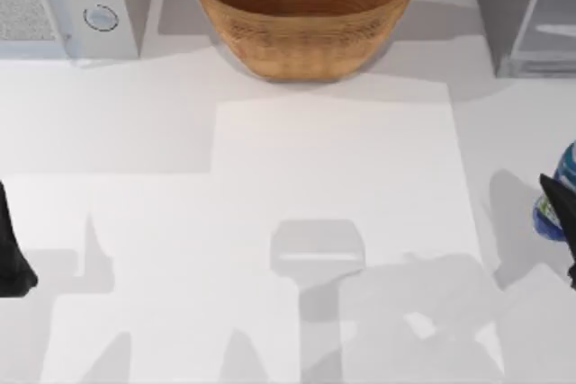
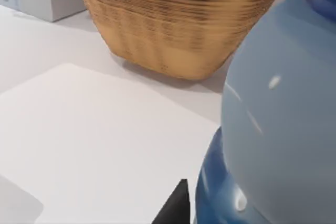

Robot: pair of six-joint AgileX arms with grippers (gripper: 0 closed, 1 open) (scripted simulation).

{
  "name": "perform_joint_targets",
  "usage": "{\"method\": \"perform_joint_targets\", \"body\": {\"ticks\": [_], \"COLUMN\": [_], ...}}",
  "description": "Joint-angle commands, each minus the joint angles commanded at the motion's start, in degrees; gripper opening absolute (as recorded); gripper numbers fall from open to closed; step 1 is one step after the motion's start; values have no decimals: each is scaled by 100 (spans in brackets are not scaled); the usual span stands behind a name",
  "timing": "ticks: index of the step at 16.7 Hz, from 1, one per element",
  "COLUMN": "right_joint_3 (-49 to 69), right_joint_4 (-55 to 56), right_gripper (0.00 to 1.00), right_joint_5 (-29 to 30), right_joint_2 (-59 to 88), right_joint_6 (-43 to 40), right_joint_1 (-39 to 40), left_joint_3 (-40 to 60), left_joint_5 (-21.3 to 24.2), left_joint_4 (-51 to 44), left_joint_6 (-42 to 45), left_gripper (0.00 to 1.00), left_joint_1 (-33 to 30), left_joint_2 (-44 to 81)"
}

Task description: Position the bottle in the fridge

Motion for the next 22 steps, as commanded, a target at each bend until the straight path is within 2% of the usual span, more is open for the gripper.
{"method": "perform_joint_targets", "body": {"ticks": [7,12,15,22], "right_joint_3": [-382,-622,-688,-559], "right_joint_4": [-2621,-4165,-4524,-4386], "right_gripper": [1,1,1,1], "right_joint_5": [1868,3007,3315,3257], "right_joint_2": [-4167,-6006,-6393,-6204], "right_joint_6": [483,790,874,894], "right_joint_1": [88,157,172,156], "left_joint_3": [0,0,0,0], "left_joint_5": [0,0,0,0], "left_joint_4": [0,0,0,0], "left_joint_6": [0,0,0,0], "left_gripper": [100,100,100,100], "left_joint_1": [0,0,0,0], "left_joint_2": [0,0,0,0]}}
